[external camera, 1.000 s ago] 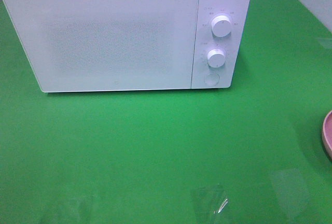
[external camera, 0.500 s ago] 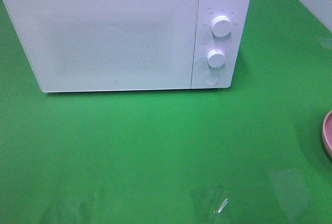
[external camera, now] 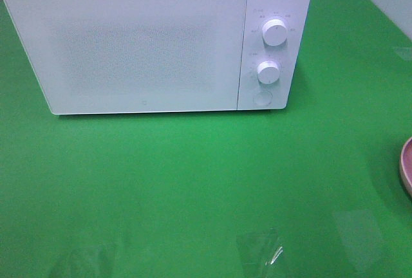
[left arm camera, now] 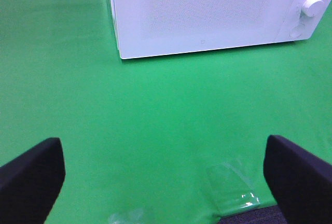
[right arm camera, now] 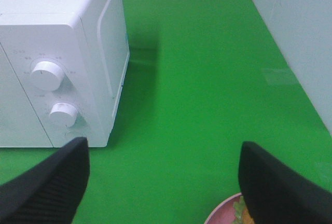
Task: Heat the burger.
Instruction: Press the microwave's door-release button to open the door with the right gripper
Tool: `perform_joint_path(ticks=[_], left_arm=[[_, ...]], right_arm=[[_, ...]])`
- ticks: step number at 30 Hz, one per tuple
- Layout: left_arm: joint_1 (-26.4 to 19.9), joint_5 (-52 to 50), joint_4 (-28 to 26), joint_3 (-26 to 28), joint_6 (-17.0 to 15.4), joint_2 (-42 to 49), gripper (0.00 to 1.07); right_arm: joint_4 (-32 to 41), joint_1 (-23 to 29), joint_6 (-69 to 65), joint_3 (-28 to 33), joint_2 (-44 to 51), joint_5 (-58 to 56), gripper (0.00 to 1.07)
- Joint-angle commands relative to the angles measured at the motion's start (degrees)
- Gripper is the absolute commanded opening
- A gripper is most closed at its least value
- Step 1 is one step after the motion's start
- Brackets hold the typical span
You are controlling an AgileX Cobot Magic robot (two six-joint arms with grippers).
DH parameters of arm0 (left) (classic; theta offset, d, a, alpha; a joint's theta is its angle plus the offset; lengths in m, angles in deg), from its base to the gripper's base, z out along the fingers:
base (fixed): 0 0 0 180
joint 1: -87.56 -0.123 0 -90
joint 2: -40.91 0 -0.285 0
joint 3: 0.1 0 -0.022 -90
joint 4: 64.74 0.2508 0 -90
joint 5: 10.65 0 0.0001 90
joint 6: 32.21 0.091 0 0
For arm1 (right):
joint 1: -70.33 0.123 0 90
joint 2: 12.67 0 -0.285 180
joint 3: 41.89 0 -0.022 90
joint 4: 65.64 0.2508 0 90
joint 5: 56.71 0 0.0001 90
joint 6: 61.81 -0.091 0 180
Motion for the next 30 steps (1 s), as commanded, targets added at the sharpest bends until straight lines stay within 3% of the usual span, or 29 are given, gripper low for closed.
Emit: perform_joint_path(ticks=[1,4,6,12,26,28,30], left_arm=[[0.23,-0.74,-0.06,-0.23,0.17,1.26,0.98],[0.23,-0.74,-0.06,-0.23,0.17,1.26,0.98],[0.23,-0.74,-0.06,-0.23,0.17,1.26,0.98],[0.23,-0.74,-0.06,-0.23,0.17,1.26,0.98],[0.23,-0.74,-0.06,-0.23,0.17,1.26,0.98],[0.23,-0.74,-0.06,-0.23,0.17,1.26,0.98],[0.23,-0.74,-0.06,-0.23,0.17,1.26,0.98]], right_arm=[[-0.80,-0.23,-0.17,0.69,-4.70,5.21,0.76],[-0.80,-0.23,-0.23,1.89,-6.13,9.34,0.76],[-0.17,-0.23,-0.52,5.39,-8.14,19.02,0.76],[-0.17,-0.23,-0.57,9.00,-11.12,27.96,0.76],[0.57,0.17,0.46,11.23,-24.01,45.32,0.76],[3.15,1.72,2.98,11.23,-26.47,47.10,0.76],[10.94,6.53,11.86,11.23,-31.68,51.74,0.76]])
